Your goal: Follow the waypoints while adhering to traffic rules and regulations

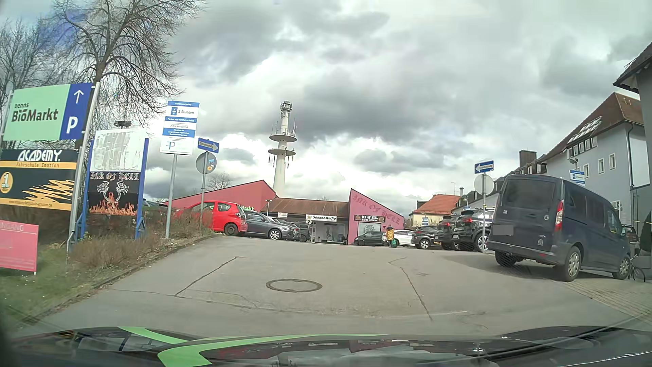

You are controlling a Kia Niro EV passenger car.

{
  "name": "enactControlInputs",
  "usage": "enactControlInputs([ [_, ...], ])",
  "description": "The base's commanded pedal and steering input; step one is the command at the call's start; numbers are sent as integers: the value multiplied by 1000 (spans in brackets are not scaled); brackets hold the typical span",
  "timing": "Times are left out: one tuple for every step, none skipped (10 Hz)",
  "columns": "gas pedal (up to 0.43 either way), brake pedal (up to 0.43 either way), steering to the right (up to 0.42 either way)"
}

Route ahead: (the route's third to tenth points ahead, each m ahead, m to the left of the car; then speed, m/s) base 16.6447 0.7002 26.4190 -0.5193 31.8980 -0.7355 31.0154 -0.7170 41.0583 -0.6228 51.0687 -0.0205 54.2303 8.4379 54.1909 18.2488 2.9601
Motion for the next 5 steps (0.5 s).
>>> enactControlInputs([
  [228,0,-34],
  [228,0,-34],
  [228,0,-34],
  [228,0,-34],
  [228,0,-32],
])
